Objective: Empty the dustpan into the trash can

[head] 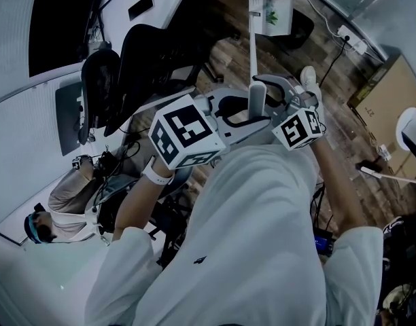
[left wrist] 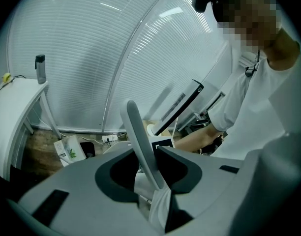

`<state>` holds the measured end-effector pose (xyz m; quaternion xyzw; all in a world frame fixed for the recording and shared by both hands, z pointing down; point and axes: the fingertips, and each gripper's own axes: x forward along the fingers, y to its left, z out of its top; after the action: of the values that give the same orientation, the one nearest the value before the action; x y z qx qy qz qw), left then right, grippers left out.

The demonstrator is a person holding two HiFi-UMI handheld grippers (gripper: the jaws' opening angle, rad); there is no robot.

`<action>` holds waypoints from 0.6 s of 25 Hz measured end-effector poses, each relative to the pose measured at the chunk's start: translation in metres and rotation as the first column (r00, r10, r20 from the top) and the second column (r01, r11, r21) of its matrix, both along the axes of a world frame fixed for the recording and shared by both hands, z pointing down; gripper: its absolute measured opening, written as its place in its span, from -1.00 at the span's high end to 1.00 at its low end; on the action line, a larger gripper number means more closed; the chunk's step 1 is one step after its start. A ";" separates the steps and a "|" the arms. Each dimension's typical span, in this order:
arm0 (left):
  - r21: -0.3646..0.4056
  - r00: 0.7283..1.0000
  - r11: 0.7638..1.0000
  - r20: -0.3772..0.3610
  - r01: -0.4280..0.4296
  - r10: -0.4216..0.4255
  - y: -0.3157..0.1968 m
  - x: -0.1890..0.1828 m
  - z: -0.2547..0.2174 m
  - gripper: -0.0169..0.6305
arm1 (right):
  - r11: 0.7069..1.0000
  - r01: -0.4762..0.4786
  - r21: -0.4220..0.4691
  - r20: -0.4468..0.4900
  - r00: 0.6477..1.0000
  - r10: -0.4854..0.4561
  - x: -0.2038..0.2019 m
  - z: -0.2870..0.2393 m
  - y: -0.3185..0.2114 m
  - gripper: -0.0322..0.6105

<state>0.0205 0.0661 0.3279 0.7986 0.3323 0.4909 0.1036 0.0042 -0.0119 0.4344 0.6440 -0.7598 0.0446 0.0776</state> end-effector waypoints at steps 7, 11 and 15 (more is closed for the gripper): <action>0.040 1.000 0.999 0.002 -0.028 0.028 0.011 -0.001 0.003 0.58 | 1.000 -0.004 -0.003 -0.020 1.000 0.004 0.002 0.001 0.006 0.50; 0.048 0.998 0.997 0.002 -0.056 0.056 0.010 -0.003 0.001 0.57 | 1.000 -0.002 0.005 -0.025 1.000 0.002 -0.001 -0.002 0.003 0.51; 0.064 0.998 0.996 0.000 -0.067 0.067 0.011 -0.002 -0.003 0.57 | 1.000 -0.008 0.011 -0.027 1.000 0.008 0.001 -0.007 0.001 0.50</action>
<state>0.0190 0.0767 0.3250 0.7905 0.3431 0.5037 0.0612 0.0047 -0.0106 0.4273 0.6479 -0.7564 0.0321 0.0839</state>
